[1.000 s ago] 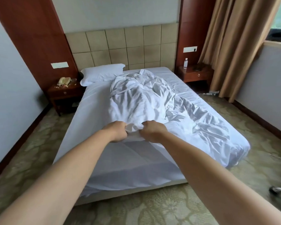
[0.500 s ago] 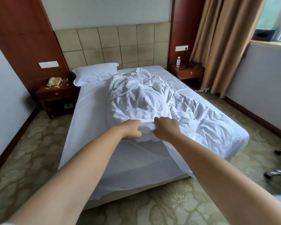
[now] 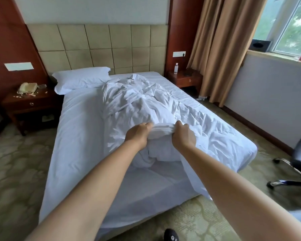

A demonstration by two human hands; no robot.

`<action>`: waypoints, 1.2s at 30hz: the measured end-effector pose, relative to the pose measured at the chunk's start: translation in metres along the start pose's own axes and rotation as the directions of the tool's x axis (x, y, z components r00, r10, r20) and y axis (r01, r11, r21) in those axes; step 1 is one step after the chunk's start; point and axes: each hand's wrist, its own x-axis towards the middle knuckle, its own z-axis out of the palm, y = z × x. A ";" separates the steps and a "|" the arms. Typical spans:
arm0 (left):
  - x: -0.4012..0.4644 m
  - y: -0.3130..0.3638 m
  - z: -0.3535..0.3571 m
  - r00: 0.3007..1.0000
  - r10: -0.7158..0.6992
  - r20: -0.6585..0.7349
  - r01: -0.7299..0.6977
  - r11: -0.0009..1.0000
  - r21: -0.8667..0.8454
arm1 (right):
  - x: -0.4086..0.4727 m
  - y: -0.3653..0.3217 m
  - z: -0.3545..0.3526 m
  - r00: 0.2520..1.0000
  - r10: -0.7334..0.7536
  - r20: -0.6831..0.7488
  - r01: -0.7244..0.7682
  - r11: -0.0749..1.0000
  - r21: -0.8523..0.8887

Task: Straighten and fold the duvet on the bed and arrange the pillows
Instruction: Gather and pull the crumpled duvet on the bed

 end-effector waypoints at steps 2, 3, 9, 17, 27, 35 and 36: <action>0.021 -0.014 0.015 0.999 -0.047 0.018 0.047 0.998 0.040 | 0.026 -0.004 0.019 0.999 0.030 0.035 -0.034 0.991 0.127; 0.033 -0.023 0.023 0.996 -0.083 0.034 0.081 0.995 0.056 | 0.041 -0.006 0.030 0.998 0.039 0.048 -0.047 0.982 0.181; 0.128 -0.079 0.082 0.846 -0.466 0.260 0.478 0.878 0.018 | 0.166 -0.020 0.086 0.996 -0.019 0.091 -0.012 0.945 0.327; 0.274 -0.113 0.114 0.745 -0.641 0.184 0.658 0.751 -0.051 | 0.330 -0.045 0.152 0.979 -0.072 0.193 -0.007 0.924 0.383; 0.398 -0.169 0.134 0.773 -0.614 0.159 0.634 0.738 -0.231 | 0.386 -0.047 0.231 0.785 -0.598 0.159 0.543 0.790 0.286; 0.371 -0.192 0.149 0.649 -0.686 0.329 0.741 0.472 -0.477 | 0.337 -0.048 0.259 -0.065 -0.921 0.384 0.998 -0.050 0.048; 0.367 -0.190 0.146 0.659 -0.672 0.338 0.730 0.462 -0.503 | 0.330 -0.053 0.259 -0.088 -0.886 0.455 0.996 -0.076 0.043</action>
